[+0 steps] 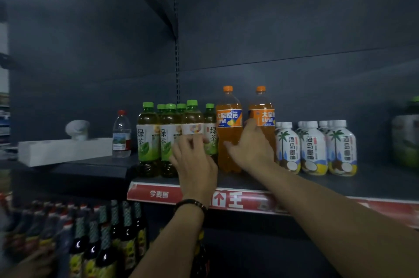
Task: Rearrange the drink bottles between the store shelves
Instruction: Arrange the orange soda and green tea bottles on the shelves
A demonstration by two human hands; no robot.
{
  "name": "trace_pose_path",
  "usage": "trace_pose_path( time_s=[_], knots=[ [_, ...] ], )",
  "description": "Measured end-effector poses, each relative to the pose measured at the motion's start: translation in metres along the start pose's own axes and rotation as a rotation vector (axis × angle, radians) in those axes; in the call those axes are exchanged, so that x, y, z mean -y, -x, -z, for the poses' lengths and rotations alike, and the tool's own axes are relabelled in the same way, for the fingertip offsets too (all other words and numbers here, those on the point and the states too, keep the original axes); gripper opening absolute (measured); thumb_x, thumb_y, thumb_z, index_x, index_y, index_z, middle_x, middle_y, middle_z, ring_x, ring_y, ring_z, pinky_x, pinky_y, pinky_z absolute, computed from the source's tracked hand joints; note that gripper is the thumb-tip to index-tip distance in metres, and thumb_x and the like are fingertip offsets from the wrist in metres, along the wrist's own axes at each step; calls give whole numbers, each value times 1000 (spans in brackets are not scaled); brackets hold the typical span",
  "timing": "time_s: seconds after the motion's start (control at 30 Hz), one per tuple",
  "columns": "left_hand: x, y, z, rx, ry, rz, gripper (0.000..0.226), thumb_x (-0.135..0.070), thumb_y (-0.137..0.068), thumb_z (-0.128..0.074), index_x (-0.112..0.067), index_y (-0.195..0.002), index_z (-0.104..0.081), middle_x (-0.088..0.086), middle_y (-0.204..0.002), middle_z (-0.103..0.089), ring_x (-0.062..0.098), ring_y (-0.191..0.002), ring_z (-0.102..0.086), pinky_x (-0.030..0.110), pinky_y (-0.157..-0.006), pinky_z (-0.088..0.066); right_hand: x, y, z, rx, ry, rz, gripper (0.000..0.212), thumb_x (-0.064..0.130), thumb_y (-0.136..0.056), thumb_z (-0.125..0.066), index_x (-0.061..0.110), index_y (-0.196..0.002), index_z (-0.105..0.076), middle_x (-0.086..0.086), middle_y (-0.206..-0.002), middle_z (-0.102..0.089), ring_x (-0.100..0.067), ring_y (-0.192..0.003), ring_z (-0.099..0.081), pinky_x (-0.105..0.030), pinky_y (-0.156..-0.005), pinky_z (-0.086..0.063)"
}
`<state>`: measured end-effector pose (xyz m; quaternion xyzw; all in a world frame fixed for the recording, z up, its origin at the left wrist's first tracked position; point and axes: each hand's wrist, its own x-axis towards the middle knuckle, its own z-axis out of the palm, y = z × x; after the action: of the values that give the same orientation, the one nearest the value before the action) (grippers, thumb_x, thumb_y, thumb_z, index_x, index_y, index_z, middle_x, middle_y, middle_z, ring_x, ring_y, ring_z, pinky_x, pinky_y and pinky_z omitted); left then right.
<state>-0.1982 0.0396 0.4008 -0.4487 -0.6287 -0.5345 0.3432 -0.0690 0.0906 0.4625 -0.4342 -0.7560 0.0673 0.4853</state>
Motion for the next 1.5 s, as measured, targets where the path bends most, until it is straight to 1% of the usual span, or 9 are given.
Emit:
trace_pose_path(
  time_s=[0.23,0.4,0.67,0.8,0.9,0.97,1.03,1.27,1.5],
  knots=[
    [6,0,-4,-35,138,-22,24,-2,-85,-52,-20,-98,-62,3,-112,-55,27,-109,-52,52,-95,-50,4,-18,-32,74,-175,-151,81,44,-86,-85,19,-142,-32,-11,-133,-63,-32,-119,-67,-48,-93,-60],
    [9,-2,-6,-68,292,16,27,7,-90,-52,-19,-99,-57,3,-112,-51,20,-106,-48,42,-89,-50,-2,-21,-20,141,-179,-152,88,47,-79,-89,18,-142,-35,-8,-130,-63,-31,-116,-67,-50,-95,-60],
    [-10,6,16,67,393,-115,6,-30,-98,-49,-28,-101,-54,-1,-109,-54,20,-104,-51,53,-92,-49,-24,60,102,85,-326,-34,88,57,-65,-94,33,-137,-50,12,-125,-66,-15,-112,-65,-36,-89,-51],
    [-98,36,55,-13,689,-270,3,-17,-101,-60,-15,-102,-60,1,-101,-58,18,-92,-57,32,-82,-50,-54,114,178,42,-312,-1,87,56,-69,-92,35,-141,-48,19,-125,-63,-5,-107,-63,-23,-80,-50],
    [-186,67,93,284,1033,-26,26,-44,-104,-62,-21,-117,-63,-3,-111,-68,9,-99,-69,20,-81,-57,-83,153,218,-11,-282,-23,83,54,-67,-95,34,-135,-54,18,-119,-68,-1,-103,-65,-24,-81,-53],
    [-227,83,104,644,1124,170,42,-69,-94,-52,-36,-117,-65,-10,-114,-76,2,-101,-74,24,-83,-61,-110,177,240,-24,-221,-36,82,62,-59,-94,37,-129,-58,16,-116,-72,-3,-105,-69,-37,-92,-59],
    [-253,103,100,893,1179,213,41,-71,-89,-56,-40,-114,-68,-17,-107,-80,2,-100,-77,35,-91,-64,-139,204,259,-24,-183,-63,80,65,-55,-91,41,-125,-61,18,-113,-75,-1,-104,-70,-42,-97,-58],
    [-325,216,41,1044,1080,88,68,-44,-66,-100,-36,-124,-66,-14,-112,-79,0,-101,-76,37,-95,-64,-257,293,291,-65,-232,-180,71,34,-69,-99,35,-130,-63,13,-119,-77,-6,-110,-72,-41,-98,-59],
    [-381,329,-40,1007,1094,153,69,-28,-65,-103,-34,-121,-65,-13,-112,-77,0,-100,-74,32,-90,-63,-381,340,289,-66,-185,-351,63,35,-80,-90,32,-134,-59,19,-119,-72,7,-110,-65,-6,-86,-51]
  ],
)
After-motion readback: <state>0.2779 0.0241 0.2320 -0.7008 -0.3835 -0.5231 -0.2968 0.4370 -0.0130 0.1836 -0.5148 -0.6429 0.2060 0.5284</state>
